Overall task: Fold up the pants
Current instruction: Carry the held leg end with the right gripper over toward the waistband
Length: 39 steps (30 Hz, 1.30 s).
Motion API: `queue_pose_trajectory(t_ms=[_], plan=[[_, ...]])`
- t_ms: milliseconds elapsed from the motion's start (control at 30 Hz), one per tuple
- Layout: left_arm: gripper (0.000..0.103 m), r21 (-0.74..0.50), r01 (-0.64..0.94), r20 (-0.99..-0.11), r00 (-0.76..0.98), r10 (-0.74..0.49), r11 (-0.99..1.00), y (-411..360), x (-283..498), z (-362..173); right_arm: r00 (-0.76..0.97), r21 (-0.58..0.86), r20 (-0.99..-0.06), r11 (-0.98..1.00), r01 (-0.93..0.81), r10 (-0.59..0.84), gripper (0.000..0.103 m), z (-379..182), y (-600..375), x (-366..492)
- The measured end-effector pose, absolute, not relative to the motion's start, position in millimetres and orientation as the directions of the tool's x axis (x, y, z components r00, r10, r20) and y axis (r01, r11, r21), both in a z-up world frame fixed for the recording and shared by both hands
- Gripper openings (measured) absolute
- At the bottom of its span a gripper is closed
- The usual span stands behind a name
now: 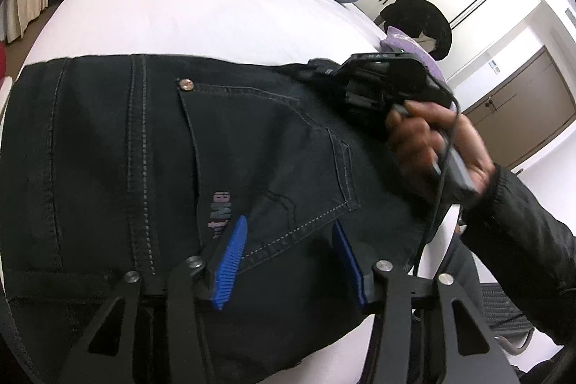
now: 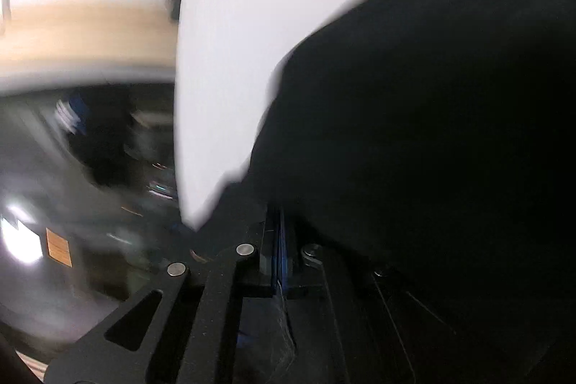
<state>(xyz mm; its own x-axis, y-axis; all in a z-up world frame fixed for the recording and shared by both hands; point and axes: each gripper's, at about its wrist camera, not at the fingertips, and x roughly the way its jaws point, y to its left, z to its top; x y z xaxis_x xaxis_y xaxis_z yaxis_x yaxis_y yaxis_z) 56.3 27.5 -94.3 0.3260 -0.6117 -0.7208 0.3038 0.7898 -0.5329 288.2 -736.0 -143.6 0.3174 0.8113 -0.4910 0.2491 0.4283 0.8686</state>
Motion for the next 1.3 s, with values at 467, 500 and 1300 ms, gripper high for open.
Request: queue_pose_trajectory(t_ms=[467, 500, 1300], plan=[[0.049, -0.548, 0.281, -0.712, 0.339, -0.615, 0.788, 28, 53, -93, 0.292, 0.827, -0.560, 0.539, 0.156, 0.775, 0.000, -127, -677, 262], [0.049, -0.544, 0.281, -0.714, 0.340, -0.612, 0.790, 25, 53, -93, 0.338, 0.873, -0.487, 0.446, 0.196, 0.805, 0.000, -138, -692, 258], [0.093, -0.093, 0.425, -0.753, 0.562, -0.343, 0.900, -74, 44, -23, 0.526, 0.831, -0.548, 0.491, 0.260, 0.650, 0.000, -114, -735, 257]])
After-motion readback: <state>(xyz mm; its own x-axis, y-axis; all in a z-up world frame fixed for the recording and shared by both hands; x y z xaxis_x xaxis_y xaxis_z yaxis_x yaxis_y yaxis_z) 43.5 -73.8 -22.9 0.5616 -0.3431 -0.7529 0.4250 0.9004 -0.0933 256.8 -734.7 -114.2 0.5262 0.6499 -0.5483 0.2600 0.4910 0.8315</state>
